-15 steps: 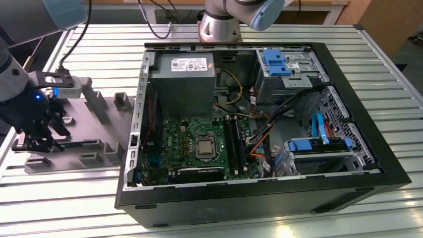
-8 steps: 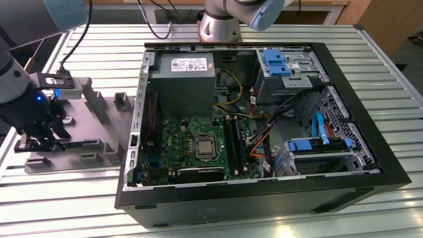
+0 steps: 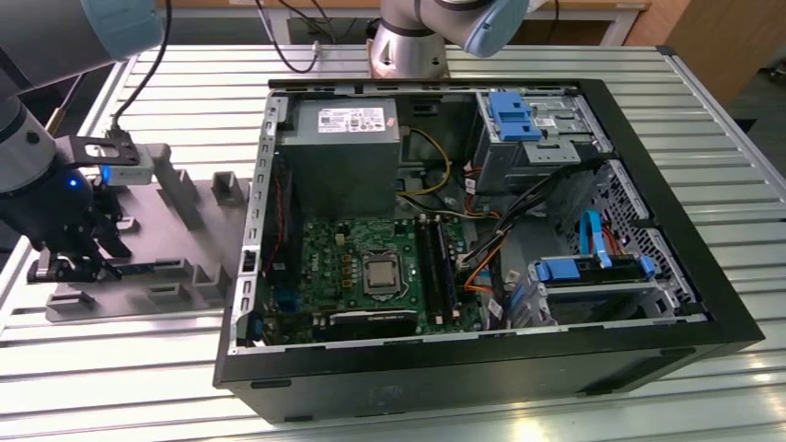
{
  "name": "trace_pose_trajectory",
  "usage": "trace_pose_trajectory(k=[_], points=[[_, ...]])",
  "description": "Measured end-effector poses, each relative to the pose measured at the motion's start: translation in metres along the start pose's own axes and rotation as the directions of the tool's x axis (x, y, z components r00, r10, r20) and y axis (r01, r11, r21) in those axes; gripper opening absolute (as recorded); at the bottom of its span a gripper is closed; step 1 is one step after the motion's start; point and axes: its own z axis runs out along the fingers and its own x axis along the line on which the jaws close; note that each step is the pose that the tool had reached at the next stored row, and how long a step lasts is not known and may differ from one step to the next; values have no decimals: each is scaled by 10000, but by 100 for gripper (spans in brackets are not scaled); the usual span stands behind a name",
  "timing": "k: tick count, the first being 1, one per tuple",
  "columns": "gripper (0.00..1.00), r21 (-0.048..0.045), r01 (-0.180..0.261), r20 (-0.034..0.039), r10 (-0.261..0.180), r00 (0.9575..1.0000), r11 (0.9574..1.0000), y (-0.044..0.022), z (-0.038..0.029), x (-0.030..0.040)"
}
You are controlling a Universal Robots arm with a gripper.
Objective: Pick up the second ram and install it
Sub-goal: 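Pick up the second ram and move it above second insertion slot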
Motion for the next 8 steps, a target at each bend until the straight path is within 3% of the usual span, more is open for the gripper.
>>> trace_pose_trajectory(k=[8], points=[[40,-1,0,0,0,10000,10000,0,0,0]])
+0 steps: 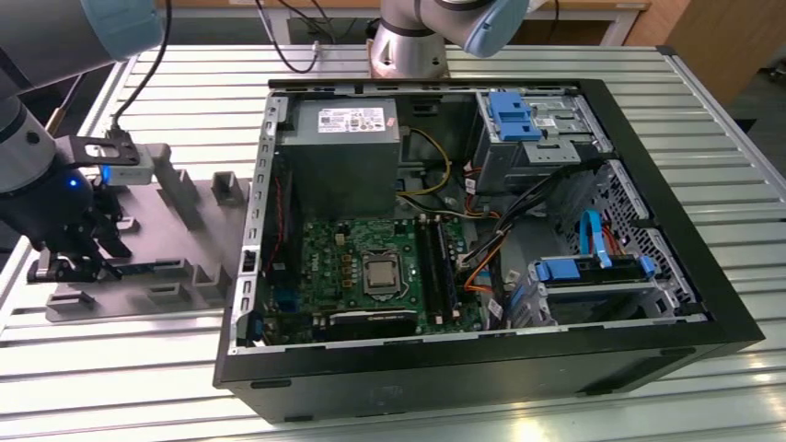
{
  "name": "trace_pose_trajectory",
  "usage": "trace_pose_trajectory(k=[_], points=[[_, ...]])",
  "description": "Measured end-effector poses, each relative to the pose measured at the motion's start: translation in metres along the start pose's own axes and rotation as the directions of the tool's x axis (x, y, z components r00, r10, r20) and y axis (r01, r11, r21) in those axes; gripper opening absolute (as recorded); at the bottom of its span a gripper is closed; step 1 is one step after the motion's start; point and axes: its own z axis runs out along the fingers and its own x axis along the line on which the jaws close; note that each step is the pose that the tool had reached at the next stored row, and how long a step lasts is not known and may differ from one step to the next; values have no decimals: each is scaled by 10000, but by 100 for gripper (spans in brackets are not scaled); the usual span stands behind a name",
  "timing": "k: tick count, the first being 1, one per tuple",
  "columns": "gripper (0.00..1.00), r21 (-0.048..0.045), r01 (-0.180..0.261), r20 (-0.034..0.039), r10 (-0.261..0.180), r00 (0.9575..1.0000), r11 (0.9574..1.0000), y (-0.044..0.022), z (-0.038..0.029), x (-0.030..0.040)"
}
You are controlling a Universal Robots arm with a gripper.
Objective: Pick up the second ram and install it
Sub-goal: 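Pick up the second ram and move it above second insertion slot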
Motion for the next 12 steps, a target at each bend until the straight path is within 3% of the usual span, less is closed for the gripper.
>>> trace_pose_trajectory(k=[2,3,7,8,11,12], points=[[40,0,0,0,0,10000,10000,0,16,0],[40,0,0,0,0,10000,10000,0,60,0],[38,0,0,0,0,10000,10000,0,63,0],[31,1,0,0,0,10000,10000,0,64,0],[29,0,0,0,0,10000,10000,0,66,0],[23,0,0,0,0,10000,10000,0,67,0]])
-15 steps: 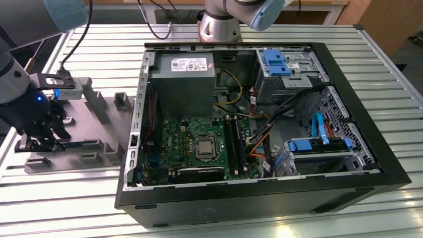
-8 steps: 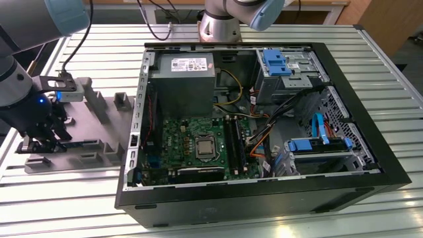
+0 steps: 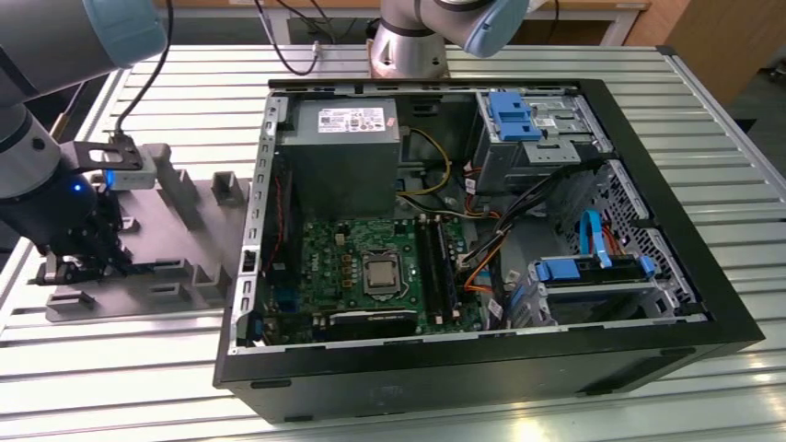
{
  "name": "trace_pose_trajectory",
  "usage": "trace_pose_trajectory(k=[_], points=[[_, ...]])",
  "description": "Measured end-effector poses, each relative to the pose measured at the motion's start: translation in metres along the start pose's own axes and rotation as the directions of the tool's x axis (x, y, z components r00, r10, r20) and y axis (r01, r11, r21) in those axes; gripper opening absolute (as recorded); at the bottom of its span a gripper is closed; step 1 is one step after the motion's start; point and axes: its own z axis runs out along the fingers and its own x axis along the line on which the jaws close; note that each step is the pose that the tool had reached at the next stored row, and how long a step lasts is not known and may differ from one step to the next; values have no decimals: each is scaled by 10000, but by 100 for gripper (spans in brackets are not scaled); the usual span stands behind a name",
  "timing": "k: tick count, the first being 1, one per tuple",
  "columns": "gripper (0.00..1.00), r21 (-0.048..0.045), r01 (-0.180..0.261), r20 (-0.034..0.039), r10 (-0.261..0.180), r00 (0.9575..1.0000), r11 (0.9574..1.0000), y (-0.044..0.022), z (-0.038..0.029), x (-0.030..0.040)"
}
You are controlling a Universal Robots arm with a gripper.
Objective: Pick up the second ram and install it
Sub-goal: 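Pick up the second ram and move it above second insertion slot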
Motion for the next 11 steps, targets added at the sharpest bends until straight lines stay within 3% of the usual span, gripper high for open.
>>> trace_pose_trajectory(k=[4,5,11], points=[[21,-1,0,-1,0,10000,10000,0,3,0],[15,-1,0,-1,0,10000,10000,0,3,0],[14,0,48,0,-48,10000,10000,0,6,0]])
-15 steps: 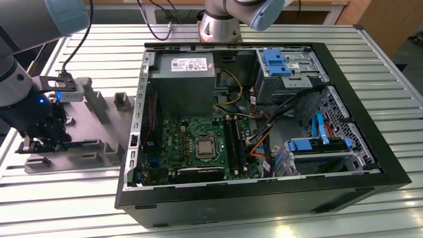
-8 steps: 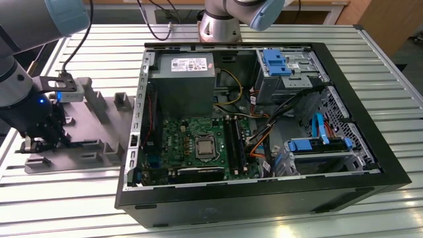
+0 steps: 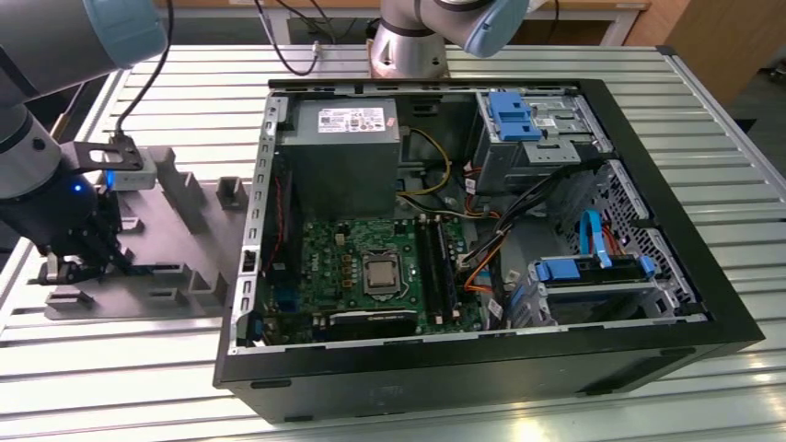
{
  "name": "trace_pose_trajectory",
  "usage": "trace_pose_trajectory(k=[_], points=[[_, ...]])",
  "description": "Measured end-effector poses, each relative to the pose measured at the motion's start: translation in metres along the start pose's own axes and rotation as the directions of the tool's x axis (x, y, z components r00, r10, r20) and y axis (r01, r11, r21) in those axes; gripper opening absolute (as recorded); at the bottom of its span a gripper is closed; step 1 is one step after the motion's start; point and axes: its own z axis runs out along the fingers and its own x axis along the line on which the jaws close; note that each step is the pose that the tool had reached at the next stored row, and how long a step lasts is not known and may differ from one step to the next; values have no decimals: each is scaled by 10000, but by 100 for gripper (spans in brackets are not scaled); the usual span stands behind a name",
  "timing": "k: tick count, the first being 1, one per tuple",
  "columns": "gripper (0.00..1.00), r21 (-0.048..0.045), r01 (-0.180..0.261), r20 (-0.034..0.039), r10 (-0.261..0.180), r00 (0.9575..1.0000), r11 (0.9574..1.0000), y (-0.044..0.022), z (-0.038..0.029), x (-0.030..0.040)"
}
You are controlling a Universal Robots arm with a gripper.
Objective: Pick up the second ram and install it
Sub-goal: 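Pick up the second ram and move it above second insertion slot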
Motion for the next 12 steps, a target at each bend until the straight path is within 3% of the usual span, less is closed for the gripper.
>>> trace_pose_trajectory(k=[5,12], points=[[14,-2,452,-1,-452,9990,9990,0,0,0],[14,-2,519,-2,-519,9987,9987,0,0,0]])
